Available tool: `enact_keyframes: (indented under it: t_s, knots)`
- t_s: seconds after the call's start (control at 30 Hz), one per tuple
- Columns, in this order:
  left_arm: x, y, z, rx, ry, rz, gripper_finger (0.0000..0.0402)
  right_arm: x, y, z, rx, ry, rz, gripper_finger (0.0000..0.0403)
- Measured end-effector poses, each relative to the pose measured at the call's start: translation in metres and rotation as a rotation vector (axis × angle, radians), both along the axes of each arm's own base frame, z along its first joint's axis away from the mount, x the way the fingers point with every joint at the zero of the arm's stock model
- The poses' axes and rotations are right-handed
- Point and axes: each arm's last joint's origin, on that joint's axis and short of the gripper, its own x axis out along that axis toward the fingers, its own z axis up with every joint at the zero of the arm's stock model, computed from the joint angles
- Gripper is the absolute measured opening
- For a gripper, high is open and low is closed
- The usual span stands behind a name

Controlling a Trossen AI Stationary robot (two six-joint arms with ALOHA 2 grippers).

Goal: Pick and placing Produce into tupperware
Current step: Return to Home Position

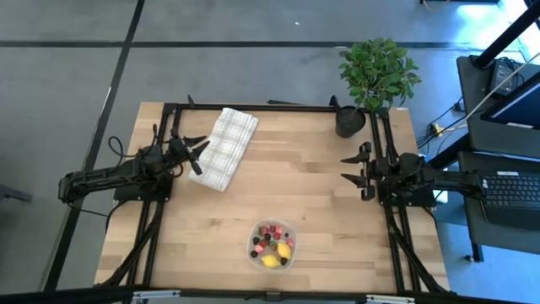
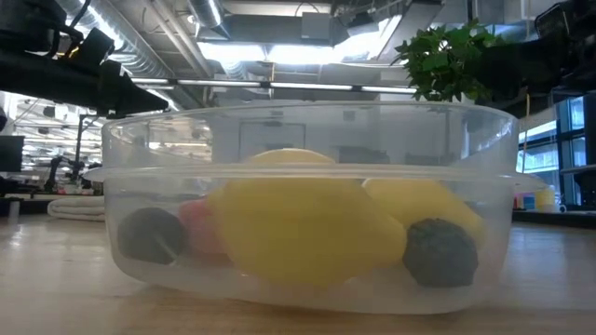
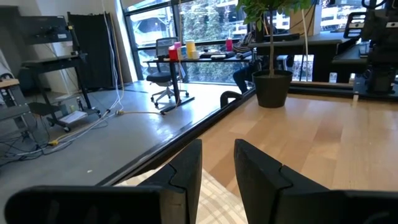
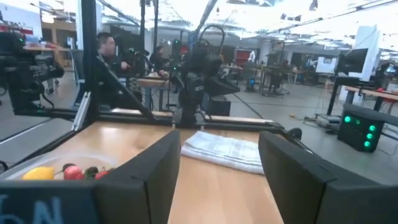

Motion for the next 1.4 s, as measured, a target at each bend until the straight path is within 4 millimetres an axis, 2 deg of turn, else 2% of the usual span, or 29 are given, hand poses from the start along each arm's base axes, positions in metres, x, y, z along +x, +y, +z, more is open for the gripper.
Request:
enact_keyframes:
  t_s: [0.37, 1.4]
  knots:
    - [0.0, 0.0, 0.0, 0.0, 0.0, 0.0, 0.0087, 0.001, -0.0001, -0.0087, 0.058, 0.087, 0.003, 0.0219]
    - [0.0, 0.0, -0.0001, 0.001, 0.002, 0.0, 0.0087, 0.001, -0.0002, -0.0088, 0.059, 0.089, 0.002, 0.0219]
